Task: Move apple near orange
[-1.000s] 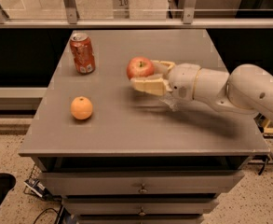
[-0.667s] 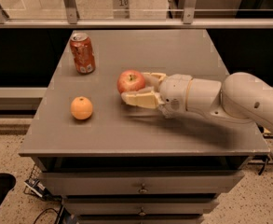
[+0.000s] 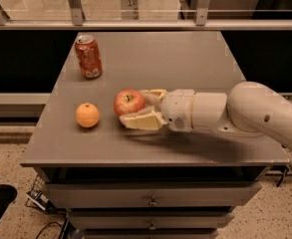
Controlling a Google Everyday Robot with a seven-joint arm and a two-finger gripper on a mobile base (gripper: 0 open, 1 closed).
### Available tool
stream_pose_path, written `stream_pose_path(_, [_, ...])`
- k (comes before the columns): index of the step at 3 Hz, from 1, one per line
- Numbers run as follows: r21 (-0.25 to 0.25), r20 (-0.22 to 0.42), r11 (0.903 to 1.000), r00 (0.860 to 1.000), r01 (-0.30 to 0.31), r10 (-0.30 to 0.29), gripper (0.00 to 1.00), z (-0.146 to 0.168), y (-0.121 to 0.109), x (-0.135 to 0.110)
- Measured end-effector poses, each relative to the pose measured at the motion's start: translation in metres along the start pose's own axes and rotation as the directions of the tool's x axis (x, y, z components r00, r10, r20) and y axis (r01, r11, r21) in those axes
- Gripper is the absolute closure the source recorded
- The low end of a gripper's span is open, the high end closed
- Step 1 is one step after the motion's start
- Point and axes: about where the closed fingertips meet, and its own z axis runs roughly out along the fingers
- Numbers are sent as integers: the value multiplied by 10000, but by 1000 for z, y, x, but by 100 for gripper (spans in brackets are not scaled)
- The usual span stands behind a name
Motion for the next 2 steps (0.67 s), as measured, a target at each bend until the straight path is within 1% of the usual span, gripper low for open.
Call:
stream_pose_path(1, [-487, -263, 9987, 9996, -130, 117, 100, 6, 10, 7])
stream_pose_path(2, [-513, -254, 9986, 9996, -108, 96, 81, 8, 12, 6])
